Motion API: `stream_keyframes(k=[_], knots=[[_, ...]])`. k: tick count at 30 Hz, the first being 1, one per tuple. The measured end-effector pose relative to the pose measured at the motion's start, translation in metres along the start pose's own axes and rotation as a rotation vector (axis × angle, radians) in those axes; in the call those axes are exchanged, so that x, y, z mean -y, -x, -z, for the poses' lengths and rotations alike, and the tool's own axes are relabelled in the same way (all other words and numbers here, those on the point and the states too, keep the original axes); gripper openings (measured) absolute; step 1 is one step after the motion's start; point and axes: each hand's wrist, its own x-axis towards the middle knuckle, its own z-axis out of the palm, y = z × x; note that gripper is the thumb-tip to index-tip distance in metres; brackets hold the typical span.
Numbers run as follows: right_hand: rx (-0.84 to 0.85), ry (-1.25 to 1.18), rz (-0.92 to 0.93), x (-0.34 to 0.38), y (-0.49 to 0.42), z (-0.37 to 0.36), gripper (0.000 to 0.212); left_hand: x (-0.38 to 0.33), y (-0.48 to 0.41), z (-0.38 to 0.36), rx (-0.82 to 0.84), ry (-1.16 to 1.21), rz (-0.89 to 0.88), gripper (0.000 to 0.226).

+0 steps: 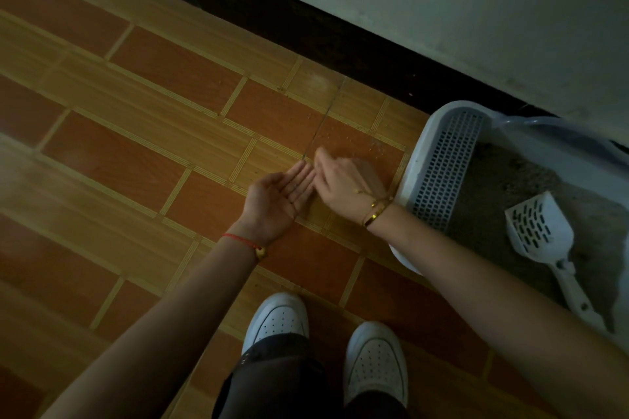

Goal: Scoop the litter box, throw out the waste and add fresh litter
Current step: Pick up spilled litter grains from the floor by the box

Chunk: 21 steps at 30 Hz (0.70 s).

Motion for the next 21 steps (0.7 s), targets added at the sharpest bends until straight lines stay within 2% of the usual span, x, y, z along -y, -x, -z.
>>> stream_keyframes(k=[3,7,11,19,21], knots=[[0.022,0.176,-0.214,-0.027,-0.010,0.018,0.017,-0.001,0.000,-0.001,0.004,0.022,0.011,0.042],[0.213,0.465,-0.373,-0.047,-0.021,0.023,0.044,-0.001,0.001,-0.002,-0.002,0.038,0.012,0.042],[0.311,0.567,-0.371,-0.044,-0.032,0.004,0.050,-0.002,0.002,-0.003,-0.015,0.025,0.010,0.042],[0.213,0.547,-0.214,-0.051,-0.030,0.007,0.037,-0.004,0.002,0.002,-0.027,0.021,0.013,0.042],[0.210,0.506,-0.225,-0.052,-0.032,0.008,0.033,-0.004,0.002,0.003,-0.027,0.021,0.012,0.042]])
